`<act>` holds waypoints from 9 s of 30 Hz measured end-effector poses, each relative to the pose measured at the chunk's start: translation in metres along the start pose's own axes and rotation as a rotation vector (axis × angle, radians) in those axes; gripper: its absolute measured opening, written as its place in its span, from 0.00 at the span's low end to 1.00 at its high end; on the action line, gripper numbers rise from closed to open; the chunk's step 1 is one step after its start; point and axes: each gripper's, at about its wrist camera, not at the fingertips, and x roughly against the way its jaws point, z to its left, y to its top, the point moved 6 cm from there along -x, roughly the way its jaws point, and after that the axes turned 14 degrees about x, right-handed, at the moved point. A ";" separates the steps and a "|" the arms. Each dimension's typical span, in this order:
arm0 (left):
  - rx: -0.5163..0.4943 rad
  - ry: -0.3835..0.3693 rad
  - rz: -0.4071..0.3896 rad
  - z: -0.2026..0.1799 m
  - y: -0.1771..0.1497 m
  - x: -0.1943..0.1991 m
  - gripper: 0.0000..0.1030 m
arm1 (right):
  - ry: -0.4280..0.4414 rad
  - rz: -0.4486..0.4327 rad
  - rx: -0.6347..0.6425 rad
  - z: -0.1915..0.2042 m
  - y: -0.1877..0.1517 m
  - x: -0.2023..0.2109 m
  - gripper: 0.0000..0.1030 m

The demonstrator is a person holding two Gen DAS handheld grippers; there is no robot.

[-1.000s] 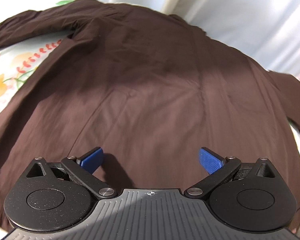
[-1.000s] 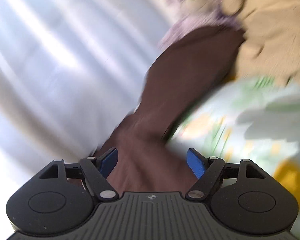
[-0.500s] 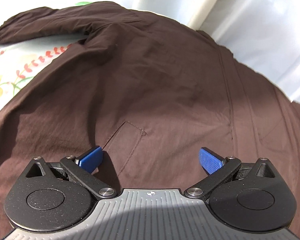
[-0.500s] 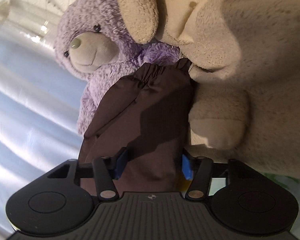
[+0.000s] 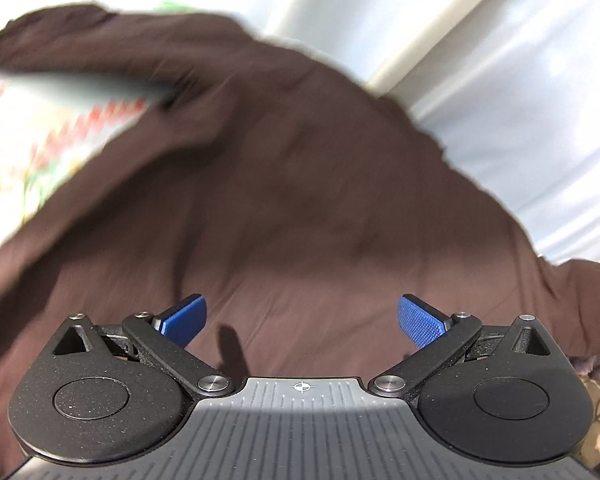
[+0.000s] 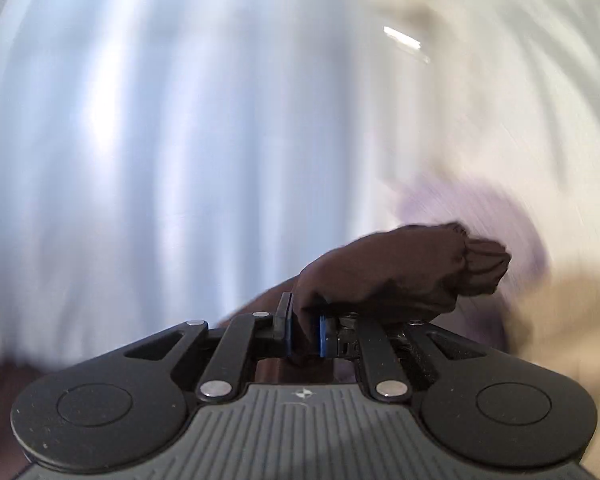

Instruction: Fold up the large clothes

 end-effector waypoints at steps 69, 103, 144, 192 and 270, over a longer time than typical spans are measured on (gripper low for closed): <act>0.154 -0.387 0.197 -0.096 0.074 -0.160 0.24 | 0.676 0.359 -0.834 0.053 -0.110 0.061 0.46; -0.389 -0.254 -0.277 -0.203 0.042 -0.157 0.80 | 0.623 0.235 -0.175 0.217 -0.034 -0.025 0.04; -0.246 -0.144 0.008 -0.125 0.048 -0.149 1.00 | 0.395 0.298 -0.110 0.149 -0.091 -0.022 0.00; 0.403 -0.500 -0.544 0.109 0.249 0.050 0.10 | 0.769 0.309 -0.609 0.197 -0.040 0.057 0.26; -0.315 -0.112 -0.333 -0.099 0.156 -0.145 0.94 | 0.604 0.118 -0.044 0.328 0.071 -0.015 0.00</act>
